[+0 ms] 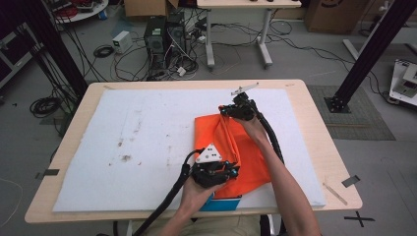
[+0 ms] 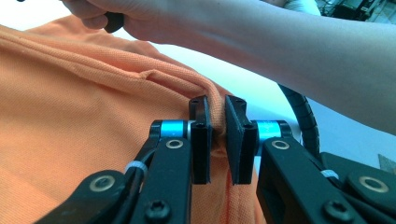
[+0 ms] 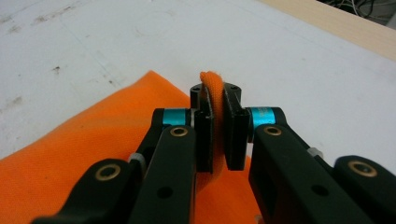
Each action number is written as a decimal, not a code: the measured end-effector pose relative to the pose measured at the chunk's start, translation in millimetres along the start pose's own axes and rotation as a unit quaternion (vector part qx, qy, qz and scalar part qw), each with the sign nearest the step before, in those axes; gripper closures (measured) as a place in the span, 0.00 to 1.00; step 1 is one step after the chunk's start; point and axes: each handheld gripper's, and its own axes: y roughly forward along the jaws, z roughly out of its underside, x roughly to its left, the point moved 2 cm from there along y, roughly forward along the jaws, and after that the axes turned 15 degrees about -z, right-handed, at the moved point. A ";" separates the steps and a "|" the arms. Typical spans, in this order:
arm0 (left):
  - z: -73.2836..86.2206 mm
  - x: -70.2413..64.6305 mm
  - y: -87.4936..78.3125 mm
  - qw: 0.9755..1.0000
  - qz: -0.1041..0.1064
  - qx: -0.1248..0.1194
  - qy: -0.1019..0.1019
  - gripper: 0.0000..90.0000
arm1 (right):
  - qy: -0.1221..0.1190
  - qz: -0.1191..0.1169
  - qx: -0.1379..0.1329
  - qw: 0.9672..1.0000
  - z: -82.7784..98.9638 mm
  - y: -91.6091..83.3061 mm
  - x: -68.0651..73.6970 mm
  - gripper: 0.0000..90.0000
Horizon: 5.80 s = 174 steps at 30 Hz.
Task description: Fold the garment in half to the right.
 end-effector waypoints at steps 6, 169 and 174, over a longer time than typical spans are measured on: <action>-3.8 -7.3 14.6 1.000 0.007 0.008 0.004 0.90 | 0.004 0.012 0.009 1.000 6.2 -9.3 -7.1 0.95; 23.2 60.5 7.3 0.996 -0.050 0.027 0.067 0.68 | 0.034 0.035 -0.031 0.998 161.5 -106.9 112.1 0.82; 34.8 59.8 2.9 0.995 -0.053 0.034 0.072 0.71 | 0.041 0.055 -0.010 0.998 177.2 -105.0 110.9 0.89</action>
